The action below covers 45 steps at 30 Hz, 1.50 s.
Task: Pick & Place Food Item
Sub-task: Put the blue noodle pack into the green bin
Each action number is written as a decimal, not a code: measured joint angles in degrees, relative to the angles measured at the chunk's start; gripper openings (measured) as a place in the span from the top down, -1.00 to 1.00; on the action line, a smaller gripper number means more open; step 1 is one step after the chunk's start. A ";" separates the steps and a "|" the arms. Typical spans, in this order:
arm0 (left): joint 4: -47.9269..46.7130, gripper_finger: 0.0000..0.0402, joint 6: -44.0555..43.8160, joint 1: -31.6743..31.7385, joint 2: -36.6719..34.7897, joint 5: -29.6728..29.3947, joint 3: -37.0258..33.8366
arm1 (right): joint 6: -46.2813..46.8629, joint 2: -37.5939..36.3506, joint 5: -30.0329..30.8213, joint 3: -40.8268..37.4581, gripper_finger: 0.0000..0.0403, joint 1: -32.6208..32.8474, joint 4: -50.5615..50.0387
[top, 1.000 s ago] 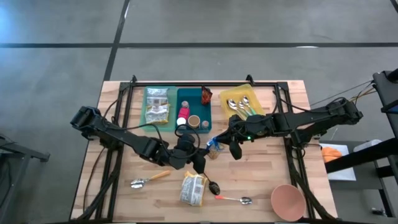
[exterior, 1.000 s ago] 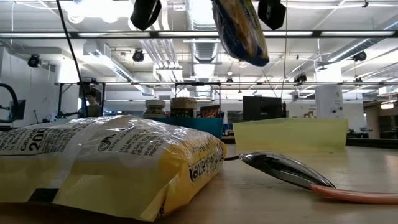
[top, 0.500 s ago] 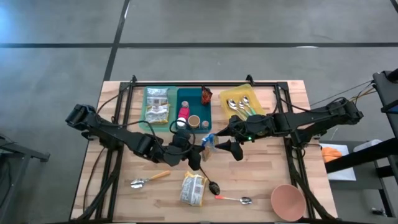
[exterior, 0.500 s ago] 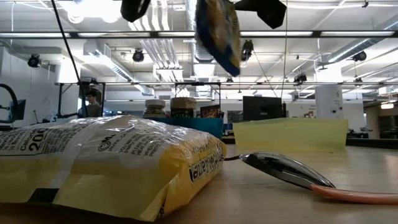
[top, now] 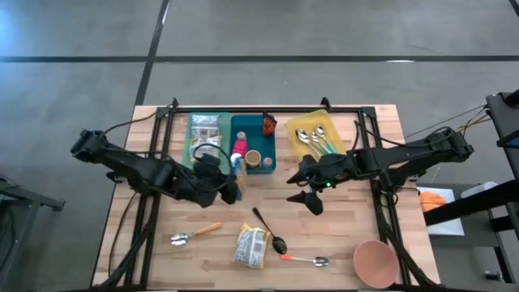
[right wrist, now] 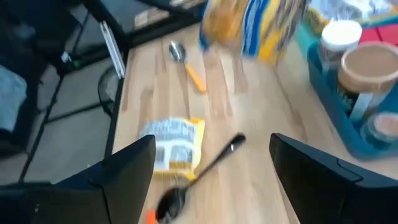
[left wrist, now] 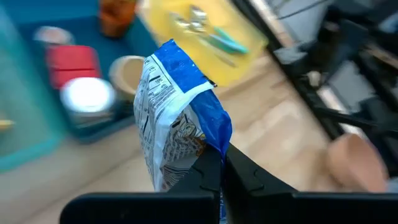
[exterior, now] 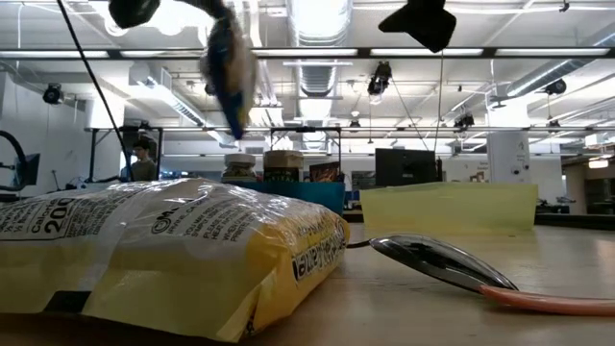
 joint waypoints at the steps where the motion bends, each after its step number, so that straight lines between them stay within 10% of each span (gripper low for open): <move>1: -2.65 1.00 -1.24 0.03 -0.72 -0.37 0.00 | -0.10 0.00 -0.01 0.00 -0.54 0.10 -0.95; 19: -30.29 1.00 -6.40 14.27 -5.99 -0.35 -0.40 | 0.65 0.00 0.02 -0.87 -0.54 0.51 -2.85; 33: -20.44 1.00 18.70 34.06 -5.97 6.83 -2.39 | 2.20 0.02 0.04 -1.73 -0.54 1.95 -3.01; 45: -2.89 1.00 19.66 37.79 -5.97 22.32 -22.85 | 2.18 0.02 0.06 -1.73 -0.54 4.27 -2.98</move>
